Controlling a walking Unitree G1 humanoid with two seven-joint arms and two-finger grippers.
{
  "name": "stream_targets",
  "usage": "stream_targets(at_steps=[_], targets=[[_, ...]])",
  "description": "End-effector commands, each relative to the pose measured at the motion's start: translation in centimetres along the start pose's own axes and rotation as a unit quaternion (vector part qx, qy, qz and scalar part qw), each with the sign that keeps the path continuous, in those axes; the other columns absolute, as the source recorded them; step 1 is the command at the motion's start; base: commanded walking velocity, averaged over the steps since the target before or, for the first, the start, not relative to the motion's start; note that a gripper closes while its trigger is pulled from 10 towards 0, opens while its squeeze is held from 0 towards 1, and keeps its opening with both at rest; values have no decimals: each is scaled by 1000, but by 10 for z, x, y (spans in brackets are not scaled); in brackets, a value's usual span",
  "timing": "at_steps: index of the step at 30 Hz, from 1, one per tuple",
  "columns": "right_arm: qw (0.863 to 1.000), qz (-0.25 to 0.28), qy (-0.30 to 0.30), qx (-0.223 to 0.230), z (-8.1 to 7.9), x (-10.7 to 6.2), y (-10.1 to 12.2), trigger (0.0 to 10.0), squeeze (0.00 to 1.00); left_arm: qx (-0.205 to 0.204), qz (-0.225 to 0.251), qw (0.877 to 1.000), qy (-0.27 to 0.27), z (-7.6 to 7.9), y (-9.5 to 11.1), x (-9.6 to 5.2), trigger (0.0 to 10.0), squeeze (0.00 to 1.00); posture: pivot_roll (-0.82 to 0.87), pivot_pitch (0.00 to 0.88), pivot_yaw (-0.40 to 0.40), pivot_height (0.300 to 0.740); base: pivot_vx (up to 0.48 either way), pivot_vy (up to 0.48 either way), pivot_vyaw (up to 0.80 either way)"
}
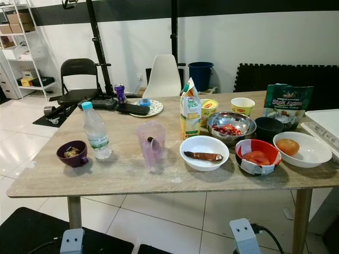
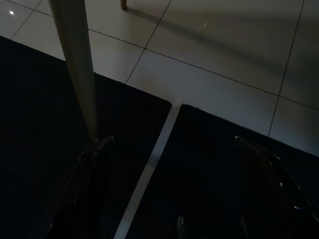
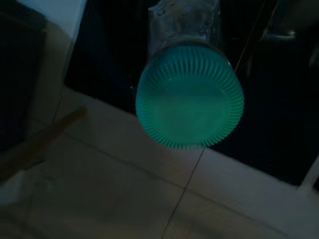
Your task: Restocking fridge
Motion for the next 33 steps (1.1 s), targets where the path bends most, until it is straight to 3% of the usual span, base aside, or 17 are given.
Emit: stream_targets(at_steps=[1,2,3,4,7,8,10,11,14,20,29,33], targets=[[998,11,-31,54,3,-2,-7,10000,0,-7,-11,1000,7,-1,-8,-3,10000,0,35,71,60,740,0,0,0],[994,26,-43,100,1,-2,-7,10000,0,-8,-11,1000,8,-2,-8,-3,10000,0,37,71,63,740,0,0,0],[994,26,-43,100,1,-2,-7,10000,0,-8,-11,1000,8,-2,-8,-3,10000,0,37,71,63,740,0,0,0],[990,49,-29,129,-10,-2,-6,10000,0,-5,-11,1000,9,-2,-7,-2,10000,0,29,69,73,740,0,0,0],[991,66,12,117,-23,-4,-5,10000,0,0,-10,1000,5,-2,-6,-1,10000,0,25,65,77,740,0,0,0],[988,94,33,122,-27,-6,-1,10000,0,5,-7,1000,1,-1,-4,-1,10000,0,29,62,78,740,0,0,0],[984,114,44,126,-29,-7,2,10000,0,9,-5,1000,-2,-1,-3,0,10000,0,29,62,78,740,0,0,0],[975,156,32,154,-23,-10,8,10000,0,12,0,1000,-5,1,-1,1,10000,0,32,62,72,740,0,0,0],[968,184,29,167,-20,-13,12,10000,0,12,0,1000,-5,2,-2,0,10000,0,24,64,72,740,0,0,0],[976,169,37,130,-25,-14,2,10000,0,18,-14,1000,-8,3,-9,-1,10000,0,19,61,74,740,0,0,0],[974,174,27,140,-25,-16,-3,10000,0,16,-22,1000,-13,4,-15,-2,10000,0,20,55,67,740,0,0,0],[979,151,66,118,-35,-15,-7,10000,0,21,-22,999,-20,6,-17,-3,10000,0,22,44,58,740,0,0,0]])
Point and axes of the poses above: a point about 5 cm out from each wrist's last joint towards the gripper, its own x axis pointing out of the wrist towards the gripper, its own y axis along the axis of the wrist's last joint, z = x × y, the point moved 1 cm from there along x, pointing out of the wrist towards the gripper, and after that the axes turned 10 degrees about x, right-handed, at the moved point
